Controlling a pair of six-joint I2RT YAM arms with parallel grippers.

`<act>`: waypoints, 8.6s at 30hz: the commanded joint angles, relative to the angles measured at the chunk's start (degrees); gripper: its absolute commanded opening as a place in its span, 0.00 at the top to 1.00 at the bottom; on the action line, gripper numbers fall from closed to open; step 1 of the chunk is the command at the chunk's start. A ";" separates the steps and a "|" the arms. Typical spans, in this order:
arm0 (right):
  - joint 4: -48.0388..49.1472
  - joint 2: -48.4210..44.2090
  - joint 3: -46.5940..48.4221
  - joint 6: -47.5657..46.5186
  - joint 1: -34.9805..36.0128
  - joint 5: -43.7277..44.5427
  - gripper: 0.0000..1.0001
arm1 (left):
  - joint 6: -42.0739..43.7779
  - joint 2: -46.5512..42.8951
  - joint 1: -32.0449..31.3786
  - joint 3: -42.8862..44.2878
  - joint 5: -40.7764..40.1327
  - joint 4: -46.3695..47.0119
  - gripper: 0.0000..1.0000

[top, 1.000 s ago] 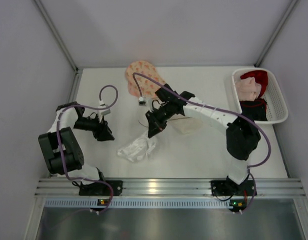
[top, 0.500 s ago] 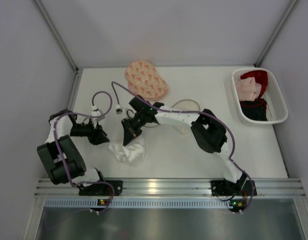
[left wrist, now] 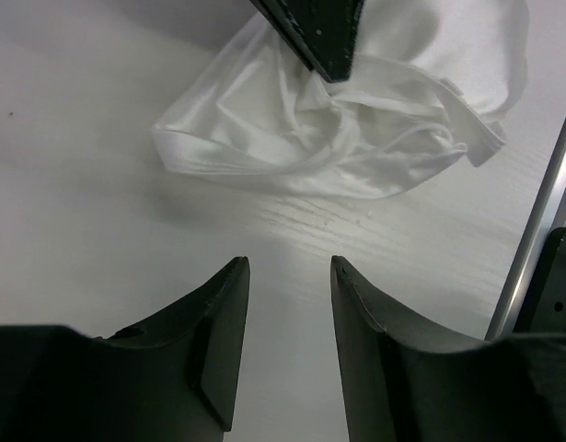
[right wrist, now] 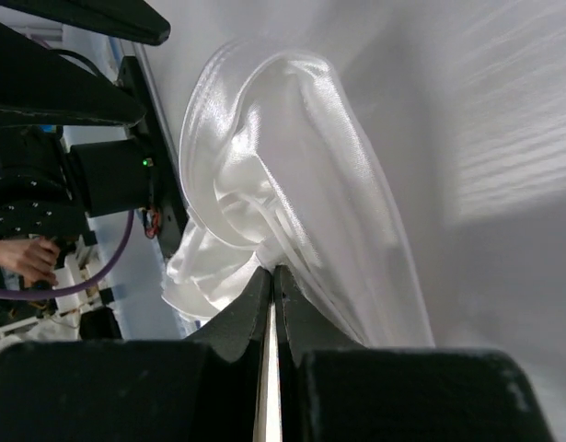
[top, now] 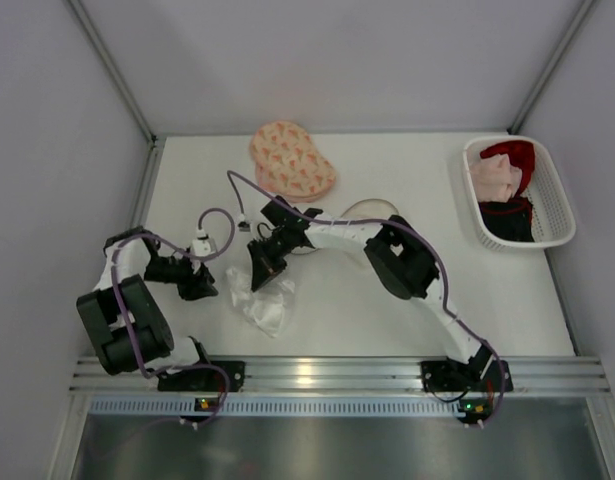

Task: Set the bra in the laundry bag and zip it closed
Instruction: Adjust the bra at the center of the board.

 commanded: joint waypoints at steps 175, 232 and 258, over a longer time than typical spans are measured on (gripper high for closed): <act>1.57 -6.96 5.02 -33.50 3.99 15.75 1.00 | -56.10 32.80 -15.48 15.89 11.76 14.40 0.75; 16.17 -4.59 -0.08 -16.88 -3.40 15.22 1.00 | -59.18 35.00 -7.39 19.05 20.72 8.95 0.18; 18.98 -1.69 1.86 -10.74 -2.52 21.89 1.00 | -61.01 43.07 -16.53 20.36 19.32 8.86 0.13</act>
